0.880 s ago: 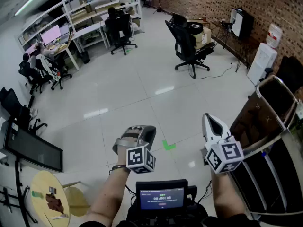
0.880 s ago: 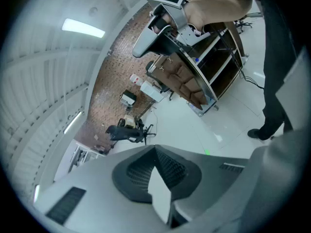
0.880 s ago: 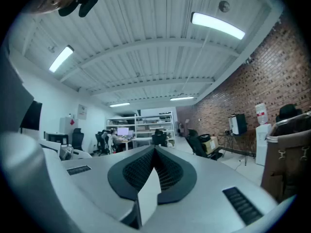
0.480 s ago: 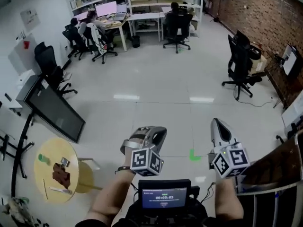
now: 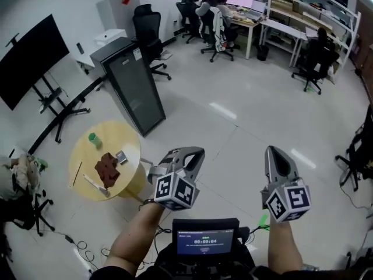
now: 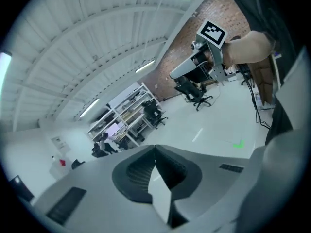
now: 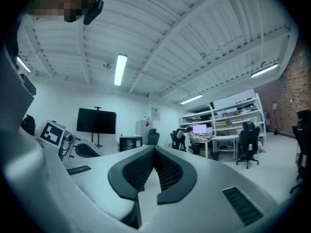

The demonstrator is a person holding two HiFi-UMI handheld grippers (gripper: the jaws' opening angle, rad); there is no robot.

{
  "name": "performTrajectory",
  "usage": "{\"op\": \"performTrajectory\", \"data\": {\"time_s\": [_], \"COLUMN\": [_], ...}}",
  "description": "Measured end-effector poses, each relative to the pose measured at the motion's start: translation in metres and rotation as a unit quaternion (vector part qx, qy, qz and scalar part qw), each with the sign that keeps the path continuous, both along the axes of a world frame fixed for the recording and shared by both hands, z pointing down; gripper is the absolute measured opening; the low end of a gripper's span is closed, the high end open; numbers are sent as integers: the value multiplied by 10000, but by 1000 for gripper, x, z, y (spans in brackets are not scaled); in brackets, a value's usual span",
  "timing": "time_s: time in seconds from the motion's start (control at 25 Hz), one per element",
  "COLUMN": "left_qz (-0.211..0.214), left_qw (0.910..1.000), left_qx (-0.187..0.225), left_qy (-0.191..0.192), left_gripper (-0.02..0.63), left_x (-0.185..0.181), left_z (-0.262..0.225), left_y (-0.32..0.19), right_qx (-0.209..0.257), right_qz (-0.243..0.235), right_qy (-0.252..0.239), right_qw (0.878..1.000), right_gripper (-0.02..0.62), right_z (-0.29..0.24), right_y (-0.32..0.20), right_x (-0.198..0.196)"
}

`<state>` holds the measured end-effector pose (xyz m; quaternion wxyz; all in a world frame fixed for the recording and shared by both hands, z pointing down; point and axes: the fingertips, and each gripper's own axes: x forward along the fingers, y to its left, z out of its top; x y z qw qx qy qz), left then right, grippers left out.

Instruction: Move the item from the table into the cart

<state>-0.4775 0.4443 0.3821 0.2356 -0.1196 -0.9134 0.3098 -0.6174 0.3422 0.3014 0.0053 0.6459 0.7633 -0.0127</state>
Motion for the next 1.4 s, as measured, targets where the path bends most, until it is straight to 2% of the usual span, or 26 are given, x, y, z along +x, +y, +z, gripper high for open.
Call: {"op": "performTrajectory", "data": {"time_s": [0.12, 0.2, 0.32, 0.36, 0.52, 0.68, 0.76, 0.92, 1.08, 1.2, 1.32, 1.4], "left_qz": [-833, -1289, -1923, -2115, -2799, -3040, -3262, -3726, -4283, -4802, -5264, -5450], "left_qw": [9962, 9911, 9805, 9758, 9483, 9337, 9151, 8691, 8128, 7727, 7441, 7326], "left_qx": [234, 287, 340, 452, 944, 1076, 1216, 1254, 1487, 1400, 1310, 1332], "left_qy": [-119, -191, -211, -326, -1160, -1556, -2035, -3001, -3658, -3908, -3899, -3854], "left_gripper": [2, 2, 2, 2, 2, 17, 17, 18, 20, 21, 21, 21], "left_x": [44, 74, 128, 150, 269, 412, 495, 642, 749, 819, 866, 884], "left_z": [-3, -6, -6, -5, -5, -3, -13, -25, -16, -8, 2, 8], "left_y": [66, 98, 138, 151, 203, 236, 252, 286, 330, 363, 403, 429], "right_qx": [8, -44, -98, -97, -98, 12, 79, 177, 294, 294, 381, 380], "right_qz": [-822, -1268, -1852, -2054, -2668, -2956, -3166, -3546, -3949, -4326, -4717, -4927], "right_qy": [129, 28, 44, 91, 88, 219, 179, 265, 236, 213, 292, 259], "right_qw": [9965, 9919, 9826, 9786, 9637, 9551, 9484, 9345, 9179, 9008, 8805, 8690], "right_gripper": [0, 0, 0, 0, 0, 0, 0, 0, 0, 0, 0, 0], "right_z": [-1, -9, -8, -7, -1, 11, 14, 27, 39, 51, 62, 63], "right_y": [84, 131, 193, 211, 280, 333, 359, 417, 484, 539, 599, 638], "right_x": [27, 48, 91, 111, 216, 353, 431, 560, 647, 704, 745, 764]}}
